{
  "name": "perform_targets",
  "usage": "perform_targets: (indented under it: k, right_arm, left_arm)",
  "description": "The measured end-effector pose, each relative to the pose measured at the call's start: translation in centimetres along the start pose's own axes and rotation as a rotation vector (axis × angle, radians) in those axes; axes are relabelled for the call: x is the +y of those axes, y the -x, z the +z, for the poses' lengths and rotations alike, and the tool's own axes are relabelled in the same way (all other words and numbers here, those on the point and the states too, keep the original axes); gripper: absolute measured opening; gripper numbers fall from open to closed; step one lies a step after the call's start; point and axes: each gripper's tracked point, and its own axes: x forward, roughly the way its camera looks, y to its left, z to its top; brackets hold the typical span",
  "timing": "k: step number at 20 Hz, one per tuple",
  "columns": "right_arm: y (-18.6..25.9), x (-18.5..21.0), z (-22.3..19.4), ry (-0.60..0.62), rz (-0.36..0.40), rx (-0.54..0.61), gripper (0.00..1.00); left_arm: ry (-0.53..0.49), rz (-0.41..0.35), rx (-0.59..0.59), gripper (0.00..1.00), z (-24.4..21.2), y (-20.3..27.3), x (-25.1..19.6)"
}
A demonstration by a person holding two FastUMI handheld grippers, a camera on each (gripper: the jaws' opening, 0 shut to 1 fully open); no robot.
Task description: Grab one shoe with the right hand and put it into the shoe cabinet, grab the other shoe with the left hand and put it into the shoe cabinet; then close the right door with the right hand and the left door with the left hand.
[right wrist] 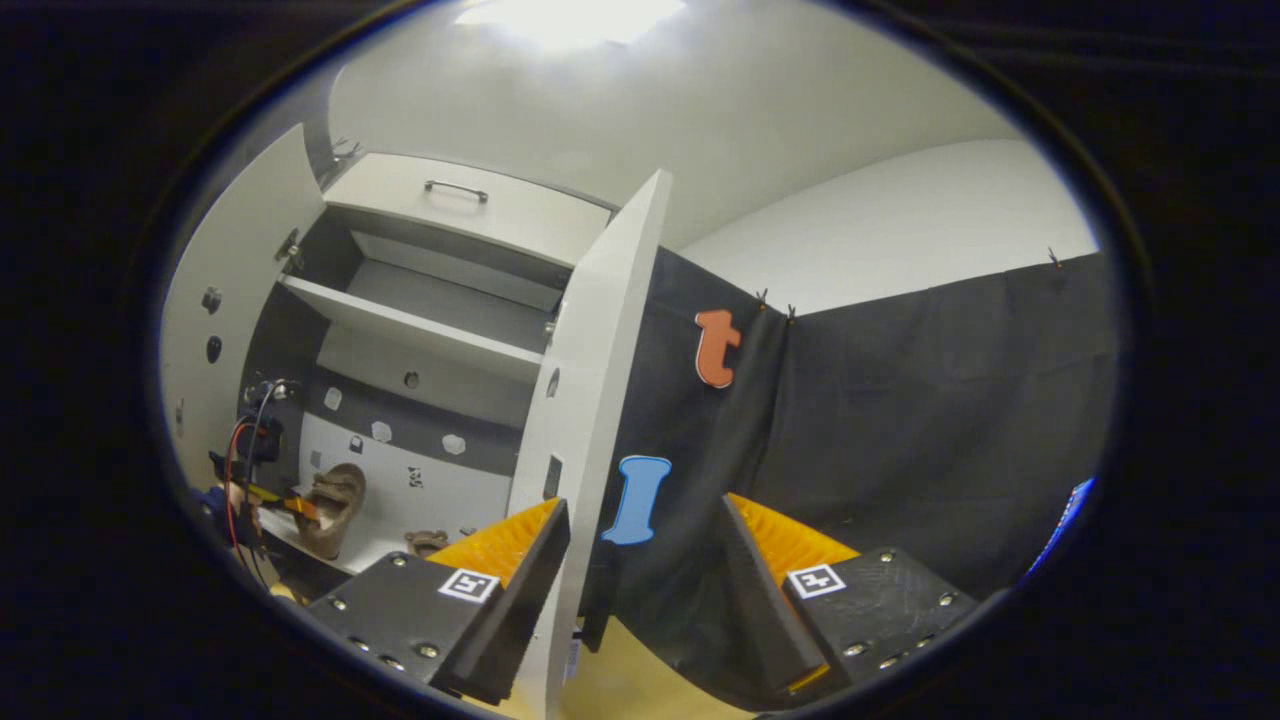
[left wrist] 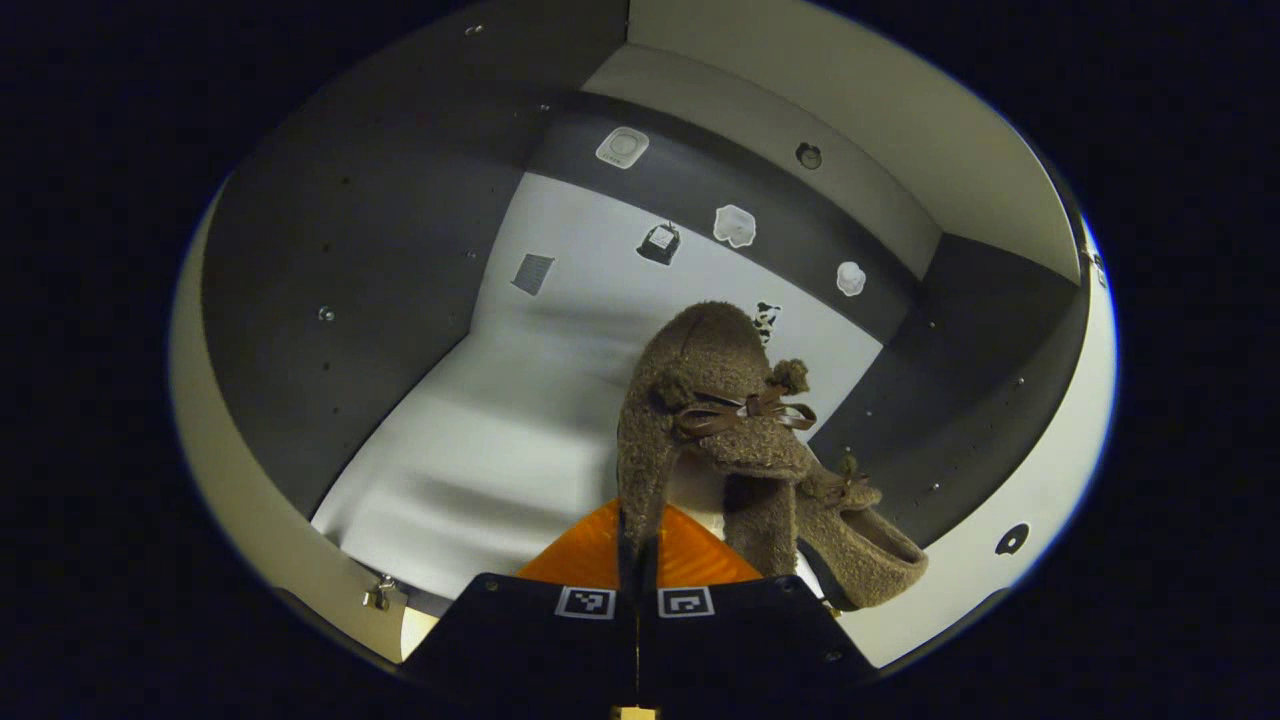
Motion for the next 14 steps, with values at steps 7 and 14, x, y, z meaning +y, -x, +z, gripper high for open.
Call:
perform_targets:
  k: [7,14]
  right_arm:
    - [0.2,-0.5,-0.2,-0.01,-0.027,-0.009,0.88]
    - [0.7,-2.3,-0.6,-0.014,-0.075,-0.005,0.89]
  left_arm:
    - [-0.135,0.073,0.033,0.01,-0.2,-2.0,1.7]
    - [-0.178,0.106,0.039,0.28,0.3,-3.1,2.3]
